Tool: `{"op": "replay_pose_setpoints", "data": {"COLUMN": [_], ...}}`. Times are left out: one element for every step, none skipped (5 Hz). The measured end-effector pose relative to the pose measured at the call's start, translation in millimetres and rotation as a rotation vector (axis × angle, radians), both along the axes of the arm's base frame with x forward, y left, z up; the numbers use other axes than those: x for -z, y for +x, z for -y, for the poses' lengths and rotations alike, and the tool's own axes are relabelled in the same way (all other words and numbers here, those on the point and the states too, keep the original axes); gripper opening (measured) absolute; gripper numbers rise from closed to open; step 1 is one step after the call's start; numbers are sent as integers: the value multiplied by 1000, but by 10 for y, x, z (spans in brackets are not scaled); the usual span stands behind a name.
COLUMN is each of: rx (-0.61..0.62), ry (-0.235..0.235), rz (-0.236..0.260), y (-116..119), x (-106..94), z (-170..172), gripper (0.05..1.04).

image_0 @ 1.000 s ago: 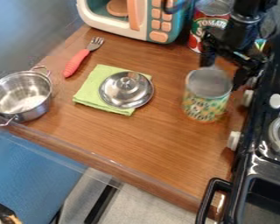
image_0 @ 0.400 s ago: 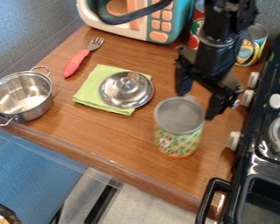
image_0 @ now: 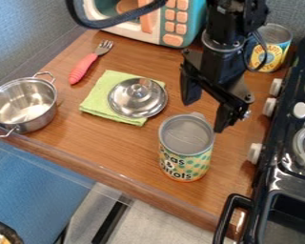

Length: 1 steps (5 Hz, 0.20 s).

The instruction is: Move the can to the bottom right side of the table

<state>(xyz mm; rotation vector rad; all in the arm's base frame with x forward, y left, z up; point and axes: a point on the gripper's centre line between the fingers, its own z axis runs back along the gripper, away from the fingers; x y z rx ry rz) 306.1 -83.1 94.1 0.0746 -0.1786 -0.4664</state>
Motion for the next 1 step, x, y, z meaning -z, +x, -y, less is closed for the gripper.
{"op": "replay_pose_setpoints", "data": {"rx": [0], "ry": [-36], "rz": [127], "y": [178], "x": [-391], "z": [8], "gripper": [999]}}
